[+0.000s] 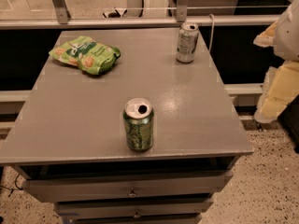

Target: Move green can near green rice chip bag

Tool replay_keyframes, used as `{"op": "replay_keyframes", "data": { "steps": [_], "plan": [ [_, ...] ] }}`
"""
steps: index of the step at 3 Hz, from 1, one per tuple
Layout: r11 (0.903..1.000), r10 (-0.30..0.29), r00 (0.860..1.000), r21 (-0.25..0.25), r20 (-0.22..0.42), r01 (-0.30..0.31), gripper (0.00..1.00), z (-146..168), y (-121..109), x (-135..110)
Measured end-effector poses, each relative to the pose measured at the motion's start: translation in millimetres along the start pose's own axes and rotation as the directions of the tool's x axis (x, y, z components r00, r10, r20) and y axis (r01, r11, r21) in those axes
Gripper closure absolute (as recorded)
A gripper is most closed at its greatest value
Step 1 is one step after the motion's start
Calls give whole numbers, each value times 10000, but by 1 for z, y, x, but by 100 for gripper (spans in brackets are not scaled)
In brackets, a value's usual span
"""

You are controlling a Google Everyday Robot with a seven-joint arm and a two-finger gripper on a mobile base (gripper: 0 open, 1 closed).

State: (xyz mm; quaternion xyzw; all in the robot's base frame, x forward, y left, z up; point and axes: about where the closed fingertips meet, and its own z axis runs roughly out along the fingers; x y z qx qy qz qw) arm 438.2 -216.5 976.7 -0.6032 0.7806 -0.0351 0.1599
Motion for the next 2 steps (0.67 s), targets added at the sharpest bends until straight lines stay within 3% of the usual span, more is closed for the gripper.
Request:
{"op": "replay_keyframes", "data": {
  "steps": [2],
  "plan": [
    [10000, 33, 9998, 18, 189, -33, 0, 0, 0, -3]
  ]
}}
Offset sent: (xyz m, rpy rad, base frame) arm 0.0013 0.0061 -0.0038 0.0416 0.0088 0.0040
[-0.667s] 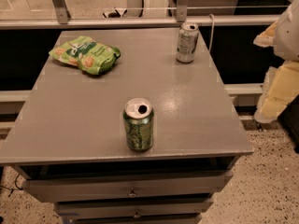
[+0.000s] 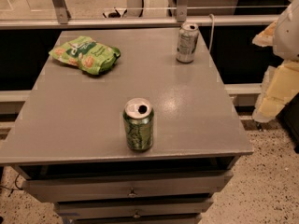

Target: Move green can near green rice chip bag

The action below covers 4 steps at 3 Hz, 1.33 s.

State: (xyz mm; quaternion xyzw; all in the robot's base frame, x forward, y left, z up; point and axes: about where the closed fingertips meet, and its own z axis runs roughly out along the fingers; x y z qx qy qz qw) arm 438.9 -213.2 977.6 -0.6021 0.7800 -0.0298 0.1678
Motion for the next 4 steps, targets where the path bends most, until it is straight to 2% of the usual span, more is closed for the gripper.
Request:
{"op": "replay_keyframes", "data": {
  "steps": [1, 2, 3, 4],
  "plan": [
    [9997, 57, 9972, -233, 742, -40, 0, 14, 4, -20],
    [9963, 370, 9777, -836, 2067, -200, 0, 38, 11, -50],
    [9846, 1003, 9338, -1694, 3435, -434, 0, 59, 23, -74],
    [9720, 1445, 8651, -2326, 4804, -332, 0, 71, 40, -97]
  ]
}}
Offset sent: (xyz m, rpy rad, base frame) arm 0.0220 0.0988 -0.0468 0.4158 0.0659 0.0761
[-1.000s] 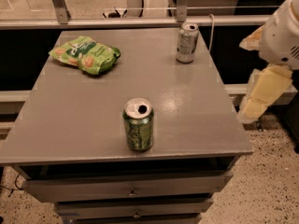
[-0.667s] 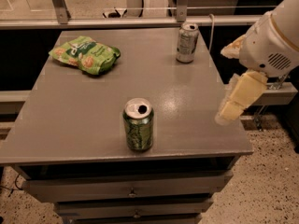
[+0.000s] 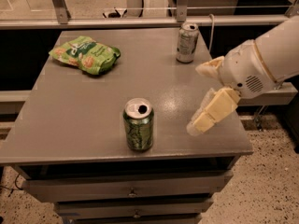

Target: Move green can near green rice chip bag

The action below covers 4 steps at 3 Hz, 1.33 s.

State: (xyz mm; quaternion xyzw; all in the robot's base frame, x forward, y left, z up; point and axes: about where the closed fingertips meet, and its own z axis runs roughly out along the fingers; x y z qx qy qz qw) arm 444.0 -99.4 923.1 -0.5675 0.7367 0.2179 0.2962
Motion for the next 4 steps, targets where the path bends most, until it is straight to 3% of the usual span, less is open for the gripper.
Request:
{"op": "replay_keyframes", "data": {
  "steps": [1, 2, 3, 4],
  "plan": [
    [9982, -292, 9825, -464, 1839, 383, 0, 26, 20, -18],
    [9944, -484, 9478, -739, 3150, 753, 0, 53, 37, -34],
    [9915, -531, 9172, -886, 3948, 955, 0, 78, 49, -47],
    [9912, -235, 9025, -1075, 4299, 771, 16, 98, 55, -50]
  ]
}}
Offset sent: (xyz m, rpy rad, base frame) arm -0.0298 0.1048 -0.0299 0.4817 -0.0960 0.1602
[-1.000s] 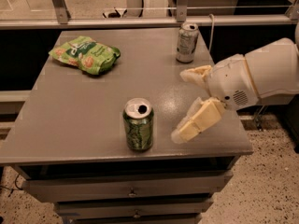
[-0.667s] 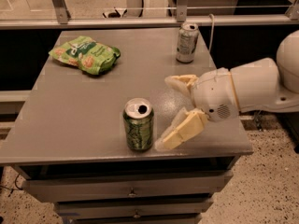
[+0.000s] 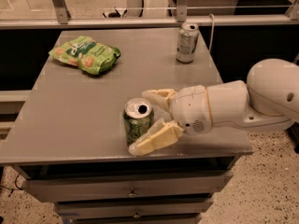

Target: Move green can near green rice chip bag

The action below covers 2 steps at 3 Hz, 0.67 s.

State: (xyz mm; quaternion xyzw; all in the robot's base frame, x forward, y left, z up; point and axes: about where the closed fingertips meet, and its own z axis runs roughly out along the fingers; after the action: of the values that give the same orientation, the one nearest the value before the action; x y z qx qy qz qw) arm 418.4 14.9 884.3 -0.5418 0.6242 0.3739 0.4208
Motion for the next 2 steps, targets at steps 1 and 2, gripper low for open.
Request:
{"op": "replay_keyframes", "data": {
  "steps": [1, 2],
  "plan": [
    [9993, 374, 9992, 78, 149, -376, 39, 11, 0, 7],
    [9982, 520, 9985, 285, 180, -525, 63, 11, -6, 9]
  ]
}}
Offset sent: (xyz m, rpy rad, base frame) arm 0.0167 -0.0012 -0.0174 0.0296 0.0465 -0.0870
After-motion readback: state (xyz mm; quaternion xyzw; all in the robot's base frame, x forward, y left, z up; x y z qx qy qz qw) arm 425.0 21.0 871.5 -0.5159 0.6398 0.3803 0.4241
